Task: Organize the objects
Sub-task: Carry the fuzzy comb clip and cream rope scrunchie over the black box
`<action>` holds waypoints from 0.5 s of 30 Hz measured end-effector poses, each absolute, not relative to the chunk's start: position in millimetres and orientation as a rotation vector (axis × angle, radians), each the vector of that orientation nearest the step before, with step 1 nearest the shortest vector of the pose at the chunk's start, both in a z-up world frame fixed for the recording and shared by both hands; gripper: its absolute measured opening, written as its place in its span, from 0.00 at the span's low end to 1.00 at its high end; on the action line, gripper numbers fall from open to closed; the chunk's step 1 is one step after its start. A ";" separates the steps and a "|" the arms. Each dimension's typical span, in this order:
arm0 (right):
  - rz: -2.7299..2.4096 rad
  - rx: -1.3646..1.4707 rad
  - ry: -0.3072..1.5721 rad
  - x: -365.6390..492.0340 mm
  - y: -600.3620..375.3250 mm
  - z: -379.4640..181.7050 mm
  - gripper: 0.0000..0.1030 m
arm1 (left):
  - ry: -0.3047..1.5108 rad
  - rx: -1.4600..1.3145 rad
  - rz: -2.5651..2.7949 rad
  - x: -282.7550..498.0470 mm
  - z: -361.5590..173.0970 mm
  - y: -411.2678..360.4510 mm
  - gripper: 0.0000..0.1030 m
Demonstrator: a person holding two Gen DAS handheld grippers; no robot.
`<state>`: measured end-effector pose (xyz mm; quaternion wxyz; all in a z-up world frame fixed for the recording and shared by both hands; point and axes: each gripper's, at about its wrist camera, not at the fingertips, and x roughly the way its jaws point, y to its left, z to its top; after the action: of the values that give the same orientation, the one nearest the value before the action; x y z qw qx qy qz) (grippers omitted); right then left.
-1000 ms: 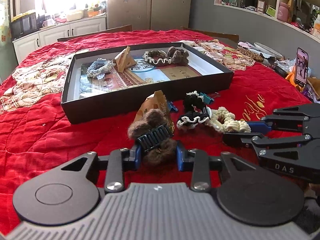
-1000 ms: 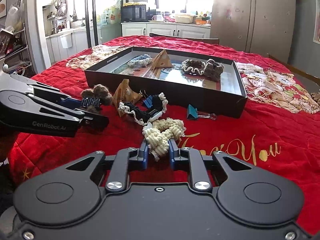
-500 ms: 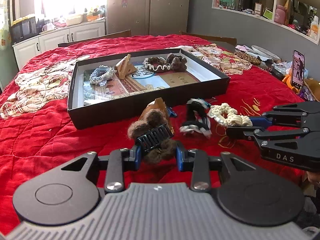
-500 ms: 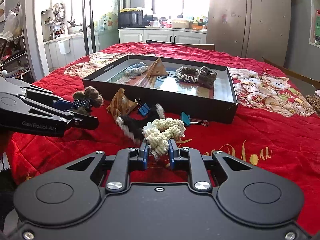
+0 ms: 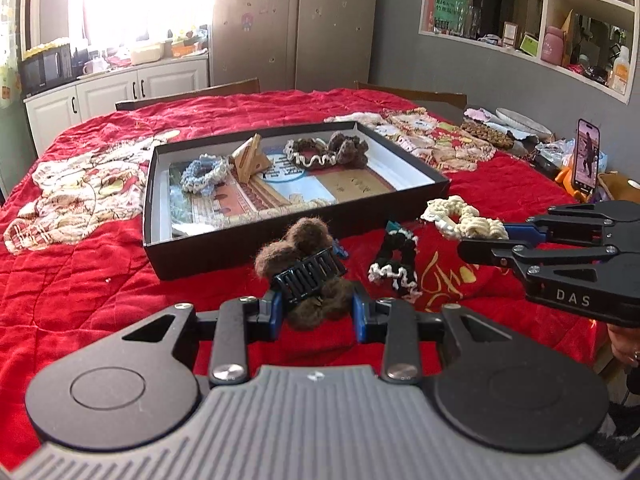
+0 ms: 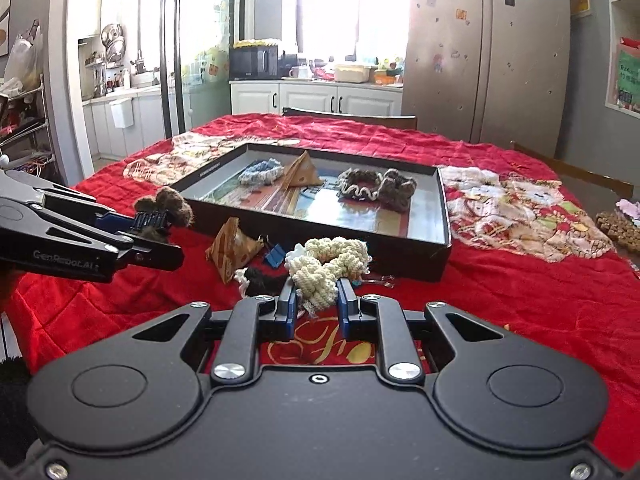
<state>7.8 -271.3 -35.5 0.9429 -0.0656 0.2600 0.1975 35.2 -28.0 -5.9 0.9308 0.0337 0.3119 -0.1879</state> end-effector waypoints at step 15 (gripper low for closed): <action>0.393 -0.136 0.474 11.7 -274.5 -14.8 0.18 | 0.577 0.073 -0.374 38.8 16.0 -23.9 0.36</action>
<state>11.7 -274.5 -14.8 0.9507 -0.0670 0.2329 0.1934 38.8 -23.9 16.0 0.9409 0.0357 0.2826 -0.1833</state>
